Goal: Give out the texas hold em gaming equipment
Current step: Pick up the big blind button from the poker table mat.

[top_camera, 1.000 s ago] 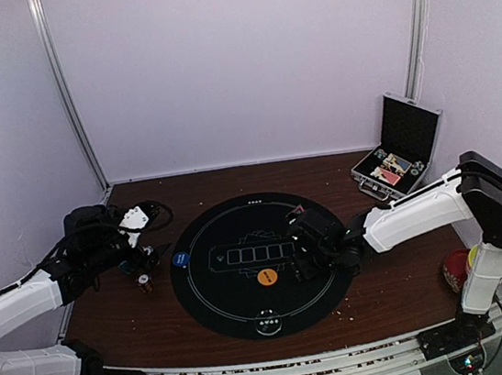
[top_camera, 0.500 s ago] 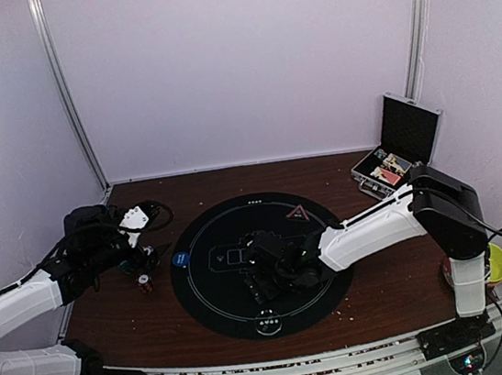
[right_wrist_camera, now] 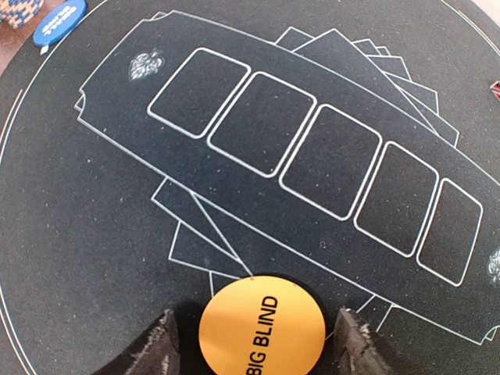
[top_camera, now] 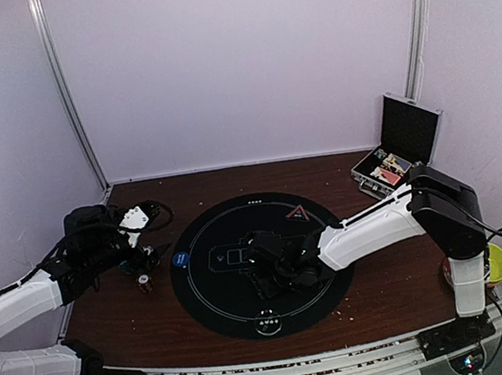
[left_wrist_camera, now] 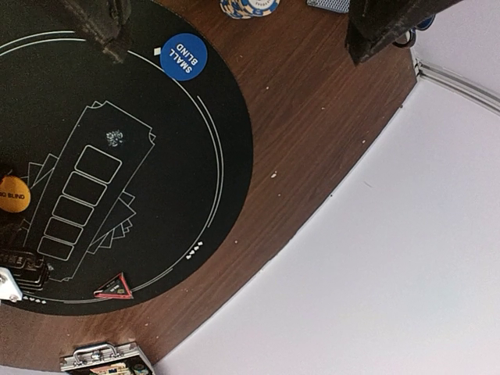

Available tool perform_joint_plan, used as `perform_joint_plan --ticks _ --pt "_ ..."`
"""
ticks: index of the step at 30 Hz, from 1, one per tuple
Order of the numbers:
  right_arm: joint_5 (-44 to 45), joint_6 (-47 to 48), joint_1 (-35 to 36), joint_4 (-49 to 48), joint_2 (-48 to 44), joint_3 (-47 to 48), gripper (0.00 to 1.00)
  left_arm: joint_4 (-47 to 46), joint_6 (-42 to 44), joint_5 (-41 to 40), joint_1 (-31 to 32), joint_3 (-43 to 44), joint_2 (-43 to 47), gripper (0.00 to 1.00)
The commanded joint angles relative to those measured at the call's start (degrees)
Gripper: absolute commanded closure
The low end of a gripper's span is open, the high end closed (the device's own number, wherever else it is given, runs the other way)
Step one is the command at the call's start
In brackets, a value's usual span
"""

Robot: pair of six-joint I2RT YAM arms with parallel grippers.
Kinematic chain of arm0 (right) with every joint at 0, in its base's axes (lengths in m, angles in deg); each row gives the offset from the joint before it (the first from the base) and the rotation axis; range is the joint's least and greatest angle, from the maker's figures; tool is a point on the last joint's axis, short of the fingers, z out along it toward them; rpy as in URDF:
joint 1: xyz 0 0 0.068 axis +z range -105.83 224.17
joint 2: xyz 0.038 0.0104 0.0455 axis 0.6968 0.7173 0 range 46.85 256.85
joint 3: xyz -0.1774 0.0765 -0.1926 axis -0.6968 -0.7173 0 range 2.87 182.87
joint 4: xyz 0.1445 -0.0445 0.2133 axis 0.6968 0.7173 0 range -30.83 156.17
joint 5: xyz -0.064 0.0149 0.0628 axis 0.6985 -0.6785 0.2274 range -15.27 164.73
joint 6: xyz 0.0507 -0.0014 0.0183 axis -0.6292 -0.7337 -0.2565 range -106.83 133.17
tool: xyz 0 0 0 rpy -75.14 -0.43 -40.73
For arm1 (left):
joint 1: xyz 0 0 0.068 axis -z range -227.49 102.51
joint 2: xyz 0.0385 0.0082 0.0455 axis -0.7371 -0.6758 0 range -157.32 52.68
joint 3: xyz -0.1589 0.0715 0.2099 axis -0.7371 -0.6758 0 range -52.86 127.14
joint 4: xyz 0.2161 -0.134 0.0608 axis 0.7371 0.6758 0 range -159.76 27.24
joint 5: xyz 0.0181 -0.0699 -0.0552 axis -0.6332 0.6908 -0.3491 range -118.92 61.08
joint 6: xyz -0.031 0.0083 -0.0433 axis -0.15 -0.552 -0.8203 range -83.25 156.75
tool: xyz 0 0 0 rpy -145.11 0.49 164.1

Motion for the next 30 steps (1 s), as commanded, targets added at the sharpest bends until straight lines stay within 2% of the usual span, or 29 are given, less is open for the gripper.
perform_joint_plan --ticks 1,6,12,14,15,24,30 --pt "-2.5 -0.8 0.4 0.8 3.0 -0.1 0.34 -2.8 -0.2 -0.1 -0.4 -0.5 -0.3 0.02" --pt "-0.5 -1.3 0.4 0.7 2.3 -0.5 0.43 -2.9 -0.2 0.0 -0.4 -0.5 -0.2 0.02" --pt "0.7 -1.7 0.4 0.7 1.7 -0.6 0.46 -2.9 -0.3 -0.2 -0.4 -0.5 -0.2 0.02" --pt "0.9 -1.9 0.4 0.6 1.5 -0.7 0.54 -2.8 -0.3 -0.2 -0.4 -0.5 -0.2 0.02" --pt "1.0 -1.9 0.5 0.5 1.4 -0.8 0.55 -2.8 -0.3 -0.2 -0.4 -0.6 -0.1 0.02" --pt "1.9 -1.6 0.4 0.9 -0.1 -0.6 0.53 -2.8 -0.3 -0.2 -0.4 -0.5 -0.2 0.02" --pt "5.4 -1.0 0.1 2.4 -4.6 -1.4 0.51 -2.7 -0.3 -0.3 -0.4 -0.5 -0.2 0.02"
